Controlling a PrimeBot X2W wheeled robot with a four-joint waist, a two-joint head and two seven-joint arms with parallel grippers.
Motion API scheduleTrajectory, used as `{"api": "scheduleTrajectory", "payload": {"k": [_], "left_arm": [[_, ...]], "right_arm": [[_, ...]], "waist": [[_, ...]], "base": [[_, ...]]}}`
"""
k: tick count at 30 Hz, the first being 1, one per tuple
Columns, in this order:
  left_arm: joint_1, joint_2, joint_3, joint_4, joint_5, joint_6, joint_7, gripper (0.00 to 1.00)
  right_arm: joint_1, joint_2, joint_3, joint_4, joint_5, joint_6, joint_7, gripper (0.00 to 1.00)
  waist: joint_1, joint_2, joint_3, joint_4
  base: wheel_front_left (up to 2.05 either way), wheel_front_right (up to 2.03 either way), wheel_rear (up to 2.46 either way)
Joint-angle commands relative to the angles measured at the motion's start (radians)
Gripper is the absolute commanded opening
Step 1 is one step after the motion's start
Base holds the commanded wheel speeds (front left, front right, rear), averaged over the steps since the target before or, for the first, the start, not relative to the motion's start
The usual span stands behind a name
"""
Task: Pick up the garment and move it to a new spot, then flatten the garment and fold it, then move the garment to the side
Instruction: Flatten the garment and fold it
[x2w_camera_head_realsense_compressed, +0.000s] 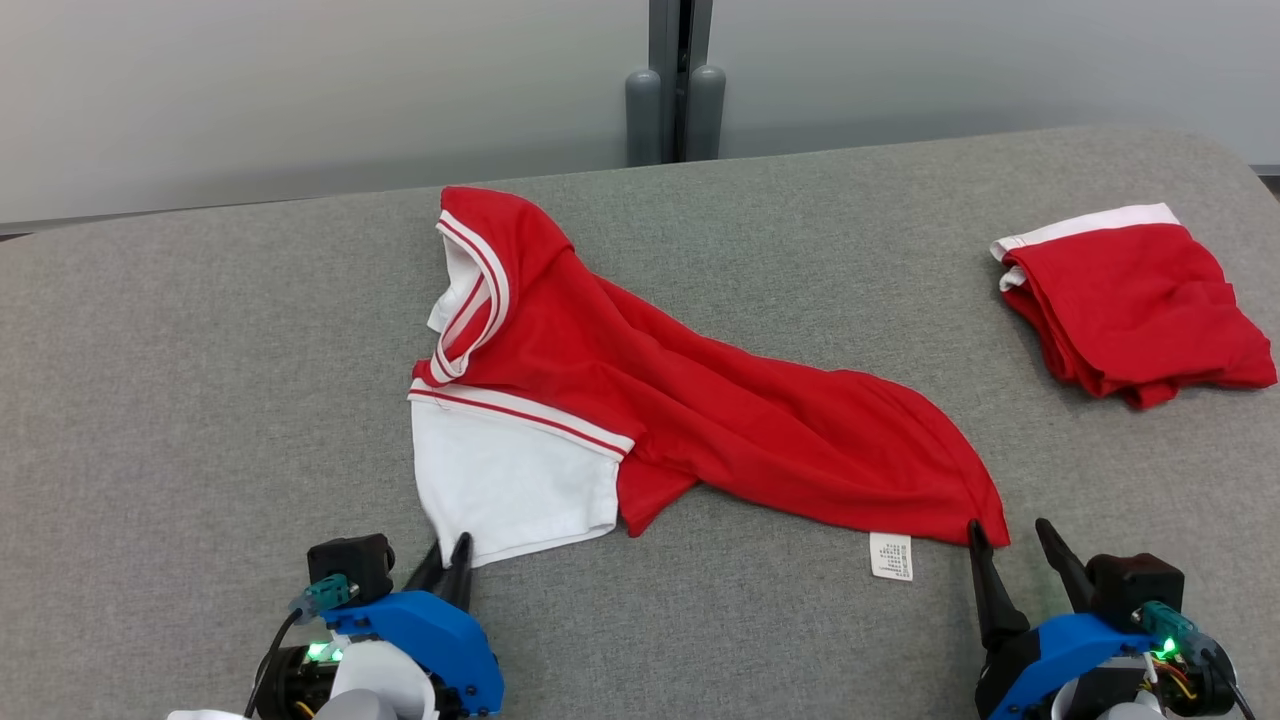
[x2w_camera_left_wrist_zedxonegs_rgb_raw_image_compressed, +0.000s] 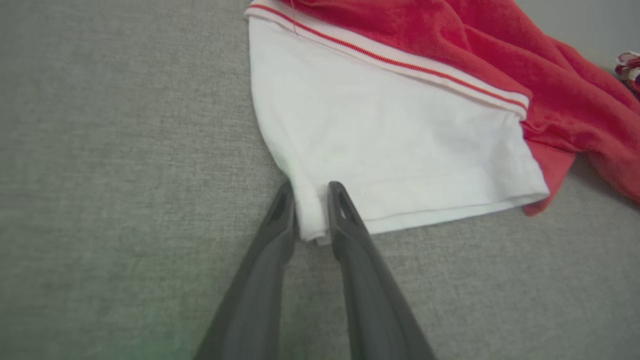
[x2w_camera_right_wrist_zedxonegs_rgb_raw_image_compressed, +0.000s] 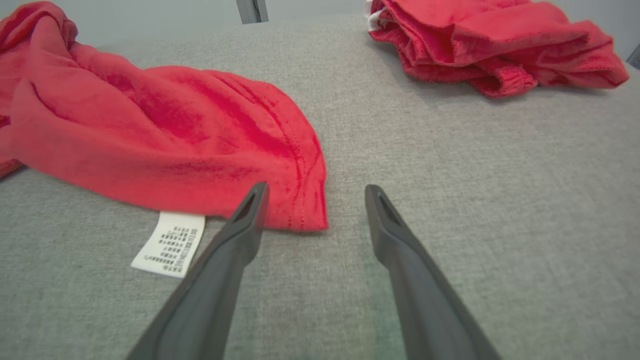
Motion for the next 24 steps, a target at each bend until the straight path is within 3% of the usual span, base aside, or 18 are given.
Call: {"api": "scheduleTrajectory", "payload": {"k": [1,10,11,12,13,15,16,24], "left_arm": [[0.002,-0.005,-0.01,0.014,0.004,0.004,0.017,0.0],[-0.017,0.007,-0.009,-0.043,0.016,0.008,-0.035,0.0],[-0.016,0.008,-0.008,-0.049,0.017,0.009,-0.041,0.0],[-0.014,0.01,-0.009,-0.056,0.018,0.008,-0.049,0.0],[-0.011,0.012,-0.007,-0.067,0.018,0.008,-0.058,0.0],[-0.003,0.017,-0.004,-0.089,0.018,0.004,-0.08,0.0],[0.002,0.019,-0.002,-0.103,0.018,0.001,-0.092,0.0],[0.034,0.046,0.011,-0.276,0.013,-0.002,-0.134,0.0]], "right_arm": [[-0.019,-0.001,-0.003,0.003,-0.003,0.0,0.005,1.0],[-0.06,-0.001,-0.007,0.093,0.009,0.0,0.068,1.0],[-0.066,-0.001,-0.002,0.106,0.015,0.0,0.08,0.9],[-0.067,-0.001,0.005,0.119,0.021,0.0,0.093,0.6],[-0.069,0.0,0.012,0.131,0.029,0.0,0.102,0.38],[-0.069,0.001,0.024,0.142,0.052,0.0,0.102,0.07],[-0.072,0.0,0.026,0.144,0.057,0.0,0.098,0.0],[-0.103,-0.001,0.063,0.058,0.176,0.0,0.028,0.0]], "waist": [[-0.0001,0.0,0.001,0.001],[-0.0001,0.0,-0.007,0.022],[-0.0001,0.0,-0.009,0.026],[-0.0001,0.0,-0.011,0.03],[-0.0001,0.0,-0.013,0.033],[-0.0001,0.0,-0.021,0.037],[-0.0001,0.0,-0.025,0.038],[-0.0001,0.0,-0.086,0.045]], "base": [[0.0,0.0,0.0],[0.0,0.0,0.0],[0.0,0.0,0.0],[0.0,0.0,0.0],[0.0,0.0,0.0],[0.0,0.0,0.0],[0.0,0.0,0.0],[0.0,0.0,0.0]]}}
